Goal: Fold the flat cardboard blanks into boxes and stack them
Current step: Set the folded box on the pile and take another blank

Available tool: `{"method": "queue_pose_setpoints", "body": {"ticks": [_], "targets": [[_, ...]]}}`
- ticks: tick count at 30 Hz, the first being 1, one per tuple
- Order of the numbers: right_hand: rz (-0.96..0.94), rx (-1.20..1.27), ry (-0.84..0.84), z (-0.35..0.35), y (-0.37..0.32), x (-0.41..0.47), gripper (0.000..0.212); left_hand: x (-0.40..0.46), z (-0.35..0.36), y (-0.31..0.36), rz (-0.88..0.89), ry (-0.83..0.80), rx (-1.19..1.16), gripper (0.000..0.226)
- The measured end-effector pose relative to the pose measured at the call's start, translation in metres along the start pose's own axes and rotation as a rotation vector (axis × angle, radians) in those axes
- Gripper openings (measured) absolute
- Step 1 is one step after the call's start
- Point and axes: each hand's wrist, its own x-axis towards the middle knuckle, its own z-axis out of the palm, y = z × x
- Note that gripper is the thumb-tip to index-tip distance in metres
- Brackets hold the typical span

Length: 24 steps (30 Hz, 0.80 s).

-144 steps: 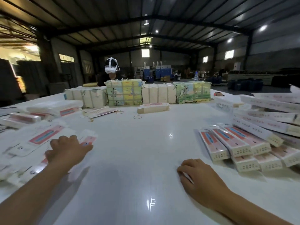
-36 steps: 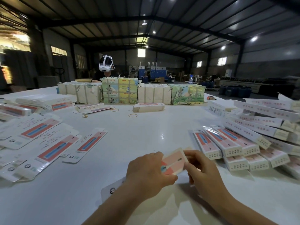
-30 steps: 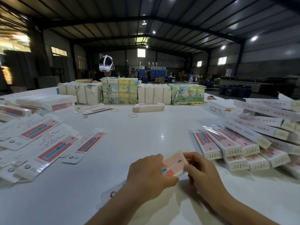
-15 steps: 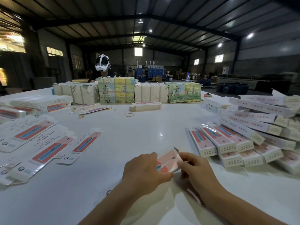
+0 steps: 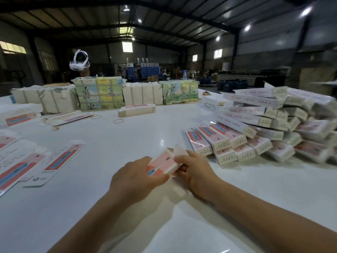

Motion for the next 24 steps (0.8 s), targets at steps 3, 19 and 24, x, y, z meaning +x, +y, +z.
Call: {"method": "queue_pose_setpoints", "body": {"ticks": [3,19,24], "targets": [[-0.384,-0.644,0.019,0.0,0.009,-0.009,0.02,0.001,0.004,0.0,0.003,0.039,0.017,0.047],[-0.106,-0.328,0.0,0.008,-0.001,-0.015,0.02,-0.007,0.004,0.001,0.015,0.086,0.21,0.041],[-0.069,-0.286,0.057,0.005,0.0,-0.011,0.02,-0.006,0.006,0.001,0.035,0.092,0.237,0.048]]}}
